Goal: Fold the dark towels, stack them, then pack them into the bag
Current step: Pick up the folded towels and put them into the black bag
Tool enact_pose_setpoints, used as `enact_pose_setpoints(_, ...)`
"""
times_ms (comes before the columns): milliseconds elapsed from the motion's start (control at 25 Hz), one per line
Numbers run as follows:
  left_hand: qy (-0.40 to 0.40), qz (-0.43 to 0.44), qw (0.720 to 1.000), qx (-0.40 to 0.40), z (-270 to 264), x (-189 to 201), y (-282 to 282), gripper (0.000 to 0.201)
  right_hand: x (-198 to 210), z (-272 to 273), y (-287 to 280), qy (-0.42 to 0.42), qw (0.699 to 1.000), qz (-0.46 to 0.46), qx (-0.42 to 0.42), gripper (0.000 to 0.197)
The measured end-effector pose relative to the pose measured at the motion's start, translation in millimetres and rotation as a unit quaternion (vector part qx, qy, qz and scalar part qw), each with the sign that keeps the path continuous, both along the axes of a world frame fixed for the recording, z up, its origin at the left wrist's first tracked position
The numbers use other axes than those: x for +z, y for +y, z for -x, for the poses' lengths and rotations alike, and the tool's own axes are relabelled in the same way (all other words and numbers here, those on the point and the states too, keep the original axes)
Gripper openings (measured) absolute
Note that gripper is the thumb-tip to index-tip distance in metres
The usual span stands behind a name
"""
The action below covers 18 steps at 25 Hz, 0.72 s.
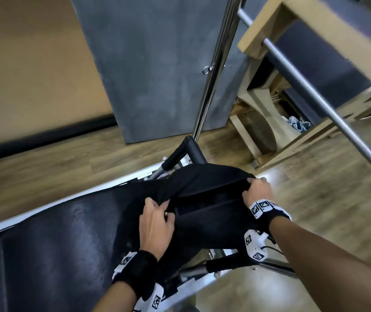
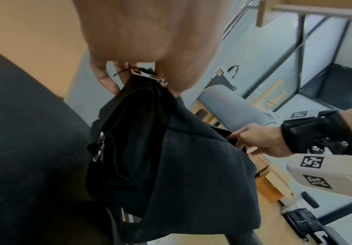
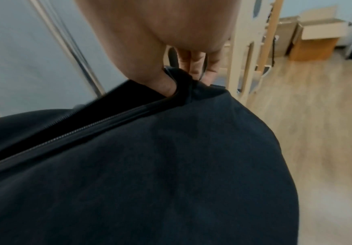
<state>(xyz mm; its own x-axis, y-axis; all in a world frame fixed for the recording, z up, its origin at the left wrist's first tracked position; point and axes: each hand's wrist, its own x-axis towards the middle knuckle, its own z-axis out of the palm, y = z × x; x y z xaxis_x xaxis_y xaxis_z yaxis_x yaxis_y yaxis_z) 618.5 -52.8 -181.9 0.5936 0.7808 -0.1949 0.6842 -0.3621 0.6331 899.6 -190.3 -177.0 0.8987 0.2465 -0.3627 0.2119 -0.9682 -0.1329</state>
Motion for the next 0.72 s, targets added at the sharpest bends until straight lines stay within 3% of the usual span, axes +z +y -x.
enact_pose_setpoints(120, 0.057, -0.064, 0.996, -0.024, 39, 51, -6, 0.041, 50, 30, 0, -0.038, 0.998, -0.035, 0.027, 0.052)
enact_pose_setpoints(320, 0.175, -0.148, 0.967, -0.108, 145, 151, -25, 0.058, 160, 118, -13, -0.137, 0.983, -0.001, 0.119, 0.034)
enact_pose_setpoints(560, 0.140, -0.168, 0.975, -0.046, 285, 254, -63, 0.060, 266, 243, -22, -0.088, 0.973, -0.076, 0.198, 0.042)
enact_pose_setpoints(720, 0.099, -0.234, 0.967, -0.005, 371, 308, -101, 0.055, 331, 320, 0, -0.020, 0.955, -0.113, 0.275, 0.056)
